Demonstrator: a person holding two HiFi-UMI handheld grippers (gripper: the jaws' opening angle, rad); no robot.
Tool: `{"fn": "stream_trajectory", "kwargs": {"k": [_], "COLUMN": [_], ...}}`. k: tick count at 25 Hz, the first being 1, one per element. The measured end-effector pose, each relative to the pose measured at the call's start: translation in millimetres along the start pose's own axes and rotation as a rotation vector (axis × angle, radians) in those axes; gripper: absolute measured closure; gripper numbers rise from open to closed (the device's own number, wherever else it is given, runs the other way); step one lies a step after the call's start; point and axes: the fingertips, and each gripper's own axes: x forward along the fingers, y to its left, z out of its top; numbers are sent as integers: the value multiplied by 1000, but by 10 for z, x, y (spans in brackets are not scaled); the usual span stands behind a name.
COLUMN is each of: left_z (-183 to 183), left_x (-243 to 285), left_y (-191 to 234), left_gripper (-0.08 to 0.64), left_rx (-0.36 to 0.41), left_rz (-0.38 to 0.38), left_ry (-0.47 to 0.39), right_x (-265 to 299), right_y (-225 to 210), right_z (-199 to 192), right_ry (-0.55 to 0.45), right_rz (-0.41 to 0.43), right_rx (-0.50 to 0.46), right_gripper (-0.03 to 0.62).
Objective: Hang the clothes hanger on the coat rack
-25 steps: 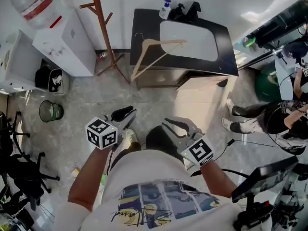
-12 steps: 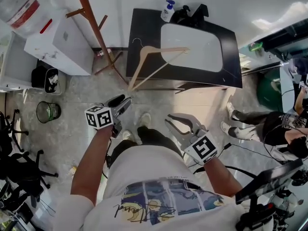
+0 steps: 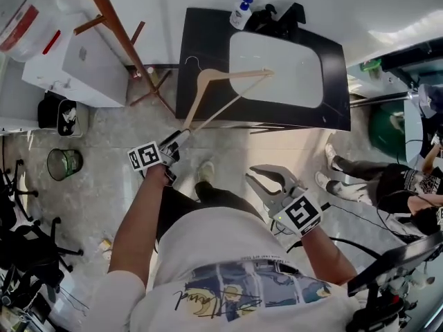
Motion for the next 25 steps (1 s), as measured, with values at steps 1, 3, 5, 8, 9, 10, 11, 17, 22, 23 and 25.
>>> {"fn": "stream_trajectory", "kwargs": {"k": [1, 3, 5, 8, 9, 10, 11, 17, 22, 23, 25], "left_z": [1, 32, 13, -23, -23, -18, -13, 26, 259, 315, 408], "left_x": [43, 102, 175, 277, 294, 308, 316, 280, 95, 41, -74], "left_y": [13, 33, 13, -97, -91, -102, -149, -455, -717, -791, -962], "left_gripper": [224, 257, 319, 470, 508, 509, 509, 506, 508, 508, 509], "left_rx": [-20, -50, -121, -188, -191, -192, -199, -49, 138, 151, 157], "left_rz": [-20, -57, -117, -211, -217, -227, -249, -294, -299, -311, -343], "left_ry": [1, -2, -5, -12, -13, -11, -7, 31, 39, 33, 29], "right_x": [12, 49, 64, 58, 65, 80, 99, 211, 313, 331, 374], "right_y": [-20, -36, -36, -26, -17, -4, 15, 138, 129, 131, 139], "right_z": [18, 56, 65, 72, 76, 80, 82, 127, 309, 330, 366], "right_ry": [5, 14, 30, 62, 74, 86, 96, 112, 85, 78, 64], "right_rz": [-8, -20, -35, -59, -66, -71, -74, -69, -71, -71, -70], "right_rx": [3, 7, 15, 28, 26, 20, 14, -11, -30, -31, -32], "right_gripper": [534, 535, 535, 535, 535, 535, 535, 535, 535, 535, 535]}}
